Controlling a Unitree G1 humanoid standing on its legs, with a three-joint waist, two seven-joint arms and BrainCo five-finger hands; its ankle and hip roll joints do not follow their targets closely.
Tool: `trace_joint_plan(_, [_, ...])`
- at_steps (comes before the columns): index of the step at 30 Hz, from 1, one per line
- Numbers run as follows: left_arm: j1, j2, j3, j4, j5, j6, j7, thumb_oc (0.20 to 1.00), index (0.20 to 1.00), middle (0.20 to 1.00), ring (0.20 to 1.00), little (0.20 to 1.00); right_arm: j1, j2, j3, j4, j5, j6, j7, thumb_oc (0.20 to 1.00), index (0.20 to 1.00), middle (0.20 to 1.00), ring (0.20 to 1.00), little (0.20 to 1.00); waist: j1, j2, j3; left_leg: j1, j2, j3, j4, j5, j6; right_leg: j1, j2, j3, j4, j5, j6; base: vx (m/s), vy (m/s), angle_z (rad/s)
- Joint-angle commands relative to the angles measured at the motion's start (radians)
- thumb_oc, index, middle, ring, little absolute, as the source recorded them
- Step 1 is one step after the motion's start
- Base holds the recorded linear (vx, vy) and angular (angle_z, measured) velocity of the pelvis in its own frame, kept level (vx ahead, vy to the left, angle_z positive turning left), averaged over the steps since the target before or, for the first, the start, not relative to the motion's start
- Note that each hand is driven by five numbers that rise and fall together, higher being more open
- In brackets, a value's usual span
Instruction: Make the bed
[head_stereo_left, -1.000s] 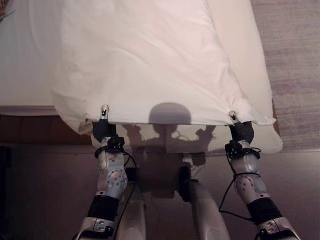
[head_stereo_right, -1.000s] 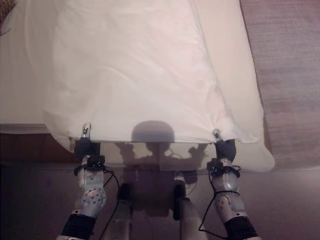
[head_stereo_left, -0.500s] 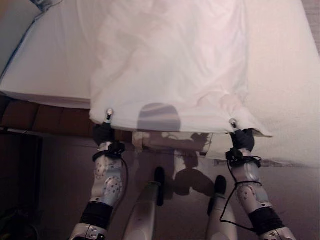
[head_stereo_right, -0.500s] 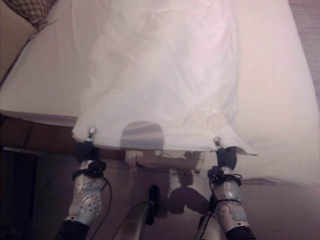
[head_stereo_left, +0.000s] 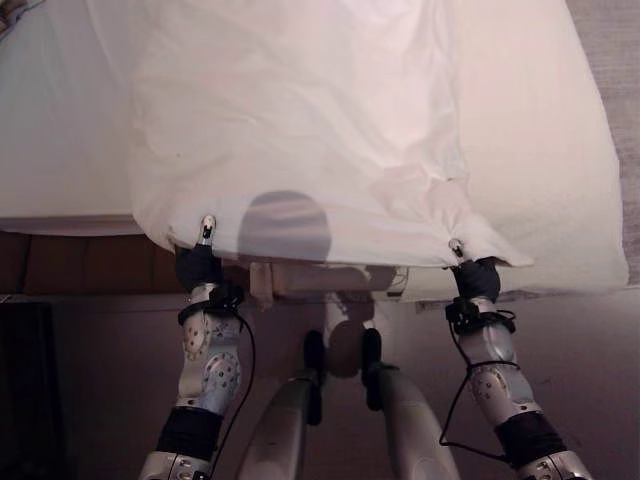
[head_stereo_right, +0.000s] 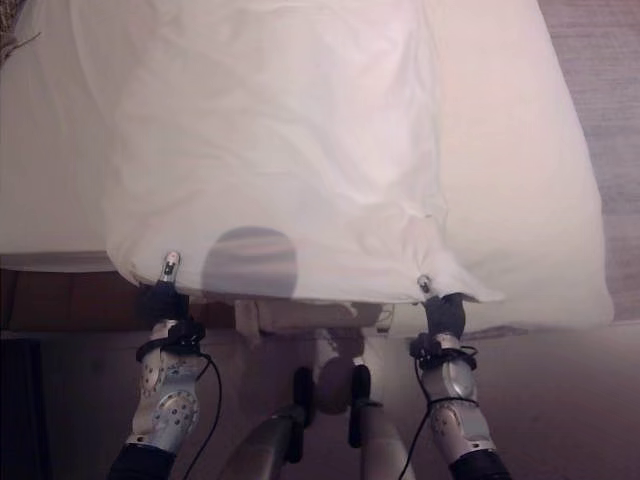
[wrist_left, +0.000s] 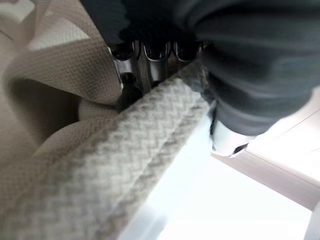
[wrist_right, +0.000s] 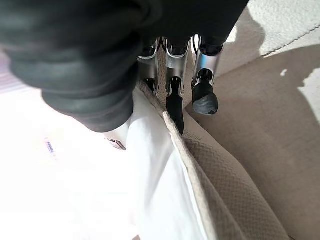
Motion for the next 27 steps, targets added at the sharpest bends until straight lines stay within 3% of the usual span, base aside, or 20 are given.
trace_joint_plan(1, [-0.005,0.001,0.050,-0.096,0.012,-0.062,-0.022,0.200,0.200,0.200,0.200,0.200,0.021,-0.066,-0.070,-0.076,-0.021,-0.070,-0.010,0.200,0.200,0.200,0.200,0.200,0.009,0.032,-0.017,-0.036,-0.056,0.002,0.186,0.021,-0.113,0.063,0.051,-0.013,-0.125,0.105,0.045,0.02,-0.121,0.16])
trace_joint_plan(2, [-0.007,-0.004,0.046,-0.091,0.009,-0.063,-0.022,0.200,0.200,0.200,0.200,0.200,0.020,-0.071,-0.075,-0.075,-0.025,-0.075,-0.012,0.200,0.200,0.200,0.200,0.200,0.009,0.033,-0.012,-0.040,-0.049,0.009,0.219,0.027,-0.125,0.066,0.046,-0.021,-0.101,0.096,0.040,0.04,-0.097,0.36])
trace_joint_plan(5, [0.007,-0.012,0.047,-0.094,0.005,-0.057,-0.026,0.200,0.200,0.200,0.200,0.200,0.015,-0.075,-0.072,-0.063,-0.032,-0.076,-0.016,0.200,0.200,0.200,0.200,0.200,0.012,0.031,-0.022,-0.034,-0.022,-0.004,0.263,-0.006,-0.106,0.062,0.041,-0.026,-0.054,0.068,0.030,0.03,-0.029,0.30])
trace_joint_plan(6, [0.016,-0.004,0.064,-0.109,0.015,-0.060,-0.014,0.200,0.200,0.200,0.200,0.200,0.003,-0.067,-0.070,-0.056,-0.022,-0.080,-0.016,0.200,0.200,0.200,0.200,0.200,0.030,0.007,-0.019,-0.059,0.028,-0.061,0.268,-0.016,-0.095,0.068,0.023,-0.010,-0.049,0.066,0.035,0.03,0.020,0.13])
trace_joint_plan(8, [0.023,0.004,0.086,-0.121,0.032,-0.065,0.004,0.200,0.200,0.200,0.200,0.200,-0.006,-0.071,-0.061,-0.052,-0.027,-0.078,-0.019,0.200,0.200,0.200,0.200,0.200,0.047,-0.012,-0.029,-0.065,0.084,-0.150,0.207,0.005,-0.089,0.065,0.003,0.009,-0.050,0.062,0.042,0.01,0.070,-0.01])
trace_joint_plan(9, [0.022,0.004,0.086,-0.121,0.033,-0.065,0.005,0.200,0.200,0.200,0.200,0.200,-0.006,-0.071,-0.061,-0.051,-0.027,-0.078,-0.019,0.200,0.200,0.200,0.200,0.200,0.045,-0.014,-0.032,-0.067,0.082,-0.151,0.202,0.011,-0.089,0.062,0.001,0.009,-0.052,0.065,0.042,0.00,0.104,-0.20])
trace_joint_plan(11, [0.019,0.013,0.100,-0.122,0.045,-0.068,0.027,0.200,0.200,0.200,0.200,0.200,-0.020,-0.064,-0.059,-0.045,-0.034,-0.083,-0.036,0.200,0.200,0.200,0.200,0.200,0.053,-0.016,-0.040,-0.044,0.184,-0.205,0.032,0.084,-0.096,0.040,-0.006,0.019,-0.025,0.050,0.048,0.00,0.273,-0.19])
trace_joint_plan(12, [0.008,0.021,0.095,-0.116,0.057,-0.072,0.047,0.200,0.200,0.200,0.200,0.200,-0.025,-0.051,-0.066,-0.032,-0.034,-0.092,-0.060,0.200,0.200,0.200,0.200,0.200,0.052,-0.010,-0.053,-0.008,0.305,-0.199,-0.153,0.193,-0.127,0.028,-0.030,0.015,0.000,0.032,0.066,0.01,0.338,-0.07])
trace_joint_plan(15, [0.007,0.020,0.094,-0.116,0.058,-0.072,0.048,0.200,0.200,0.200,0.200,0.200,-0.025,-0.051,-0.066,-0.032,-0.034,-0.092,-0.060,0.200,0.200,0.200,0.200,0.200,0.054,-0.010,-0.055,0.002,0.309,-0.196,-0.178,0.208,-0.129,0.026,-0.027,0.016,-0.001,0.034,0.064,-0.01,0.260,0.12])
trace_joint_plan(16, [-0.016,0.030,0.071,-0.088,0.045,-0.074,0.041,0.200,0.200,0.200,0.200,0.200,-0.020,-0.042,-0.067,-0.044,-0.044,-0.084,-0.070,0.200,0.200,0.200,0.200,0.200,0.049,0.007,-0.052,0.019,0.310,-0.171,-0.183,0.177,-0.159,0.018,-0.078,0.015,-0.003,0.062,0.109,-0.09,0.705,-0.03])
trace_joint_plan(18, [-0.038,0.054,0.047,-0.079,0.044,-0.071,0.031,0.200,0.200,0.200,0.200,0.200,-0.019,-0.038,-0.074,-0.053,-0.055,-0.083,-0.072,0.200,0.200,0.200,0.200,0.200,0.043,-0.002,-0.040,-0.002,0.254,-0.155,-0.114,0.109,-0.155,0.053,-0.152,0.012,-0.072,0.123,0.155,-0.07,0.787,0.19])
trace_joint_plan(20, [-0.062,0.057,0.024,-0.044,0.020,-0.072,0.029,0.200,0.200,0.200,0.200,0.200,0.004,-0.029,-0.097,-0.081,-0.068,-0.076,-0.086,0.200,0.200,0.200,0.200,0.200,0.022,-0.003,-0.040,-0.083,0.156,-0.120,0.057,0.045,-0.148,0.120,-0.254,0.025,-0.206,0.245,0.189,0.05,0.895,0.78])
trace_joint_plan(21, [-0.059,0.049,0.015,-0.055,-0.017,-0.075,0.004,0.200,0.200,0.200,0.200,0.200,0.019,-0.025,-0.094,-0.087,-0.083,-0.065,-0.076,0.200,0.200,0.200,0.200,0.200,0.013,0.008,-0.046,-0.093,0.097,-0.092,0.103,-0.010,-0.116,0.160,-0.335,0.010,-0.312,0.372,0.187,0.08,0.807,0.73])
trace_joint_plan(22, [-0.059,0.049,0.016,-0.055,-0.017,-0.075,0.004,0.200,0.200,0.200,0.200,0.200,0.019,-0.025,-0.094,-0.087,-0.083,-0.065,-0.076,0.200,0.200,0.200,0.200,0.200,0.011,0.006,-0.049,-0.097,0.093,-0.092,0.102,-0.006,-0.114,0.158,-0.338,0.008,-0.316,0.375,0.188,0.11,0.748,0.47])
trace_joint_plan(24, [-0.030,0.082,0.033,-0.064,0.053,-0.062,0.008,0.200,0.200,0.200,0.200,0.200,0.002,-0.013,-0.084,-0.069,-0.106,-0.054,-0.072,0.200,0.200,0.200,0.200,0.200,0.026,0.000,-0.068,-0.089,0.084,-0.052,0.126,-0.038,-0.090,0.180,-0.351,-0.096,-0.389,0.420,0.181,0.09,0.490,-0.02])
trace_joint_plan(26, [-0.010,0.078,0.045,-0.064,0.047,-0.057,0.002,0.200,0.200,0.200,0.200,0.200,0.004,-0.008,-0.072,-0.087,-0.093,-0.051,-0.057,0.200,0.200,0.200,0.200,0.200,0.024,-0.010,-0.083,-0.061,0.062,-0.035,0.089,-0.029,-0.069,0.180,-0.288,-0.092,-0.323,0.308,0.153,0.05,0.448,-0.54])
trace_joint_plan(27, [-0.010,0.078,0.045,-0.064,0.047,-0.057,0.002,0.200,0.200,0.200,0.200,0.200,0.004,-0.008,-0.072,-0.087,-0.093,-0.051,-0.057,0.200,0.200,0.200,0.200,0.200,0.024,-0.011,-0.084,-0.061,0.061,-0.035,0.089,-0.028,-0.069,0.179,-0.288,-0.092,-0.322,0.308,0.153,-0.01,0.487,-0.51])
